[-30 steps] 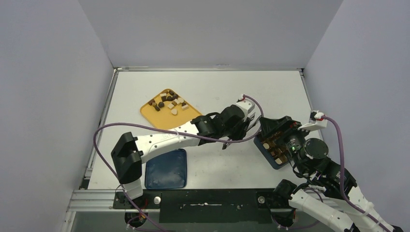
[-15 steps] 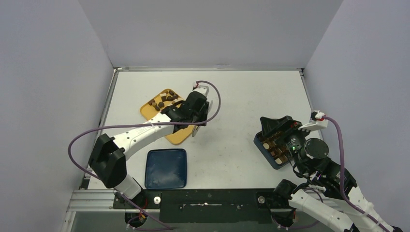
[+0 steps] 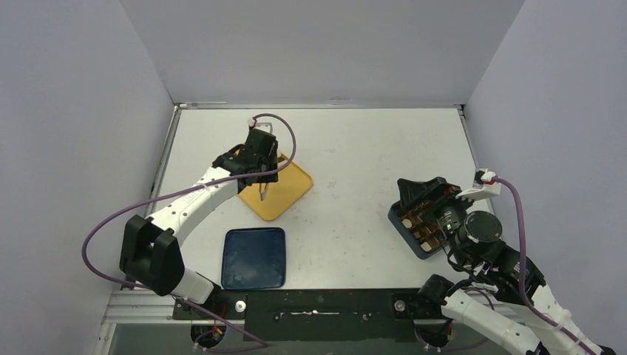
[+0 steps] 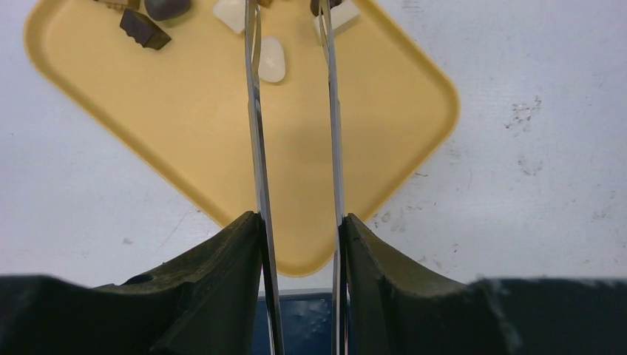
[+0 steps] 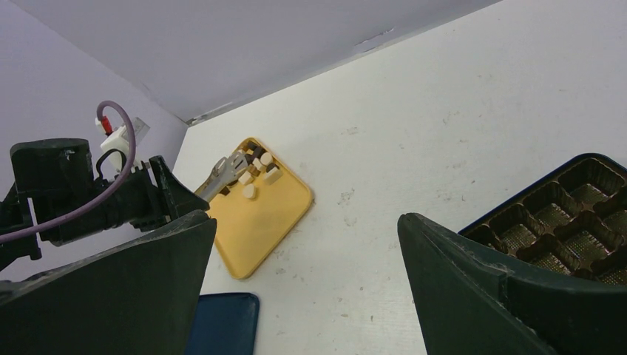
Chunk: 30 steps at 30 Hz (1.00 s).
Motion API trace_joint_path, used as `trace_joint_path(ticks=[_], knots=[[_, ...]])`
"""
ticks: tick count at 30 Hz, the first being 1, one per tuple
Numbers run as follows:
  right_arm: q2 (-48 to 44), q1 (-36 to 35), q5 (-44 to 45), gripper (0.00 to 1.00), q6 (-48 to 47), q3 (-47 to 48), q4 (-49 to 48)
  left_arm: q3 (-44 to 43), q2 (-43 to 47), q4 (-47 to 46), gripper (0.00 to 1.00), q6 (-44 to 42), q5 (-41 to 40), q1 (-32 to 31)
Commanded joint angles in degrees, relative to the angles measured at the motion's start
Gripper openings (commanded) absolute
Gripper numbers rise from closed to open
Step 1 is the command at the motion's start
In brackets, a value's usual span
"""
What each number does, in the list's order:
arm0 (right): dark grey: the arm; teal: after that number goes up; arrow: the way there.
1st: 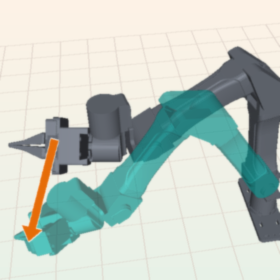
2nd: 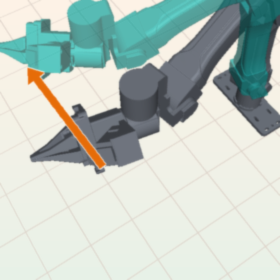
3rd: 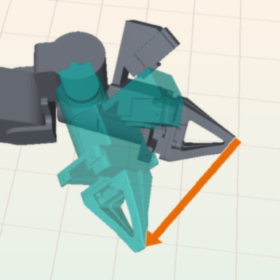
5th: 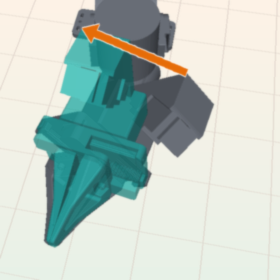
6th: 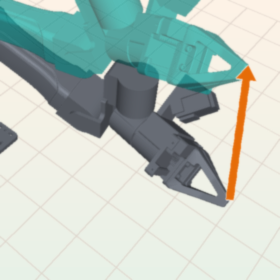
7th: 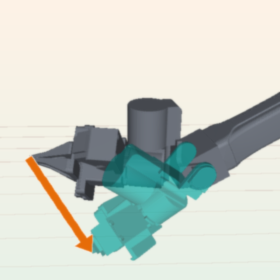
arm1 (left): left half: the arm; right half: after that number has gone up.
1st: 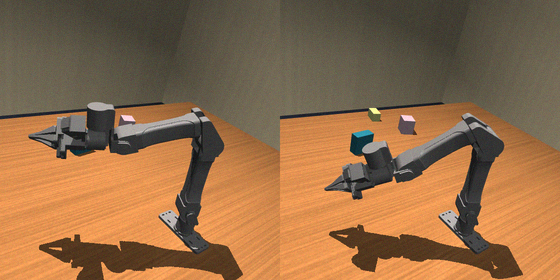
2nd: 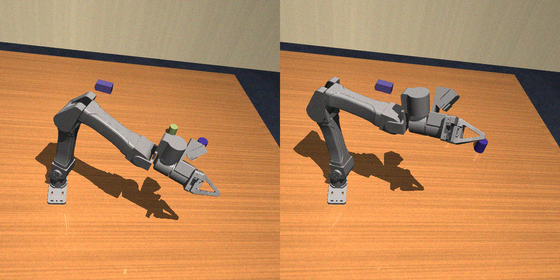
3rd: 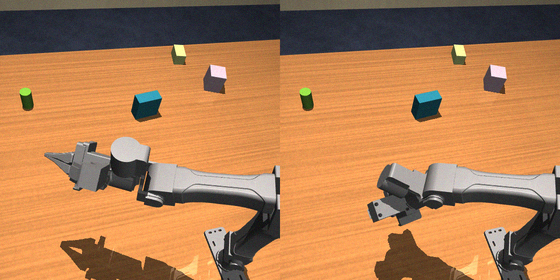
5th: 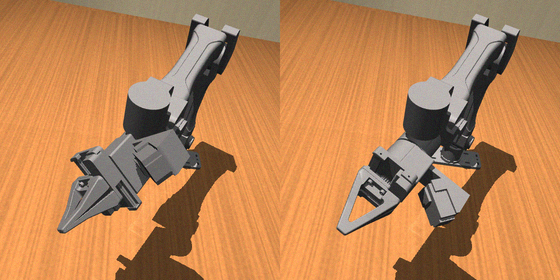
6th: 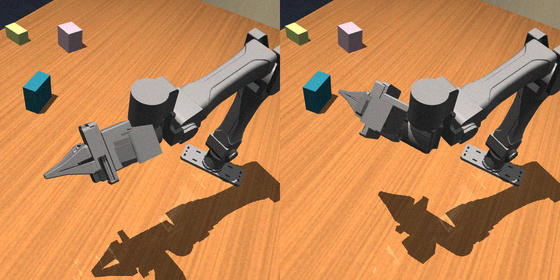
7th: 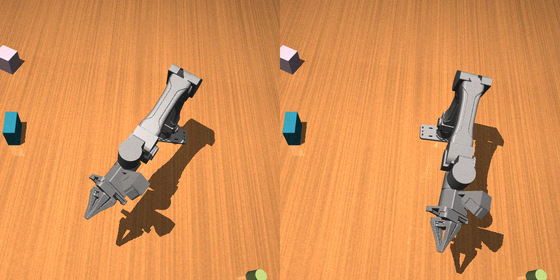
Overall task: Pack the chocolate
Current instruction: Pick up the fake chocolate from the plate.
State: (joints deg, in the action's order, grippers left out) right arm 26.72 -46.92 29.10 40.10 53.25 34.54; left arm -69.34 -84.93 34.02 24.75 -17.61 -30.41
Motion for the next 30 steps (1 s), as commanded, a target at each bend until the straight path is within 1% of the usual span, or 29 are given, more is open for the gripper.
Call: trace_joint_path(ticks=[1,5,12,20,26,30], knots=[[0.6,0.2,0.2,1.0,-0.3,0.8,-1.3,0.3,0.9,1.7,0.4,-1.6,1.4,1.9],[0.2,0.1,0.3,1.0,-0.5,0.6,-1.2,0.5,-1.0,2.3,0.4,-1.7,3.3,2.6],[-0.4,0.2,0.8,1.0,-0.7,0.6,-0.7,0.7,-3.0,1.8,0.43,-1.4,2.6,3.6],[-1.9,0.1,1.0,1.0,-0.5,-0.1,-0.6,0.1,-5.6,1.7,0.43,-1.5,4.2,4.7],[-2.4,0.1,0.5,1.0,-0.5,-0.3,-0.5,0.5,-6.7,0.4,0.43,-1.6,7.2,5.4],[-2.7,0.1,0.3,1.0,-0.4,-0.3,-0.4,0.4,-7.3,0.5,0.42,-1.5,7.4,5.7]])
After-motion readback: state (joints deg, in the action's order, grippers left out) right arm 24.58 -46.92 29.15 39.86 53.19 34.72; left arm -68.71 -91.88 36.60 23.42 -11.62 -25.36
